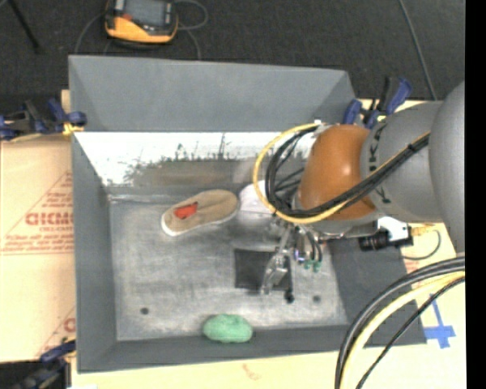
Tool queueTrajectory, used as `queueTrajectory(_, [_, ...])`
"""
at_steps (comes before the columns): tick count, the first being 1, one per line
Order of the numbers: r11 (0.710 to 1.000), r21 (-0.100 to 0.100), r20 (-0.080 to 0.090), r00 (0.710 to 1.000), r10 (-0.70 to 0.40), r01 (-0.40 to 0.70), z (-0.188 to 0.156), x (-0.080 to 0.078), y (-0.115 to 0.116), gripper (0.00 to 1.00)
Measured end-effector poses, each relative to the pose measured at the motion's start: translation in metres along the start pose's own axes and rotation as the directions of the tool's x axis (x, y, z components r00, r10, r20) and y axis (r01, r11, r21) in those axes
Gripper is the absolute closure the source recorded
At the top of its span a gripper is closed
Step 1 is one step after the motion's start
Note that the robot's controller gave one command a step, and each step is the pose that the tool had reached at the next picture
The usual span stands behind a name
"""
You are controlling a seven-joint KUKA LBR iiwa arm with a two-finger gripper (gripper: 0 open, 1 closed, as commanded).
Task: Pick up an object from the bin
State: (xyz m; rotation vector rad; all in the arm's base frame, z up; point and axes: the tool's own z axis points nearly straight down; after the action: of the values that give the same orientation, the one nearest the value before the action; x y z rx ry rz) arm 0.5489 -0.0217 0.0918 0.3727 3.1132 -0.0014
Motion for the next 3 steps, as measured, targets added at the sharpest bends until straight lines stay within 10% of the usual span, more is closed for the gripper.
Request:
queueTrajectory(1, [0.978, 0.0, -0.007, 0.978, 0.208, -0.208, 0.0183, -0.0004, 0.0028, 1.0])
queueTrajectory(3, [0.978, 0.001, -0.009, 0.978, 0.207, -0.207, 0.0146, 0.0008, 0.0025, 1.0])
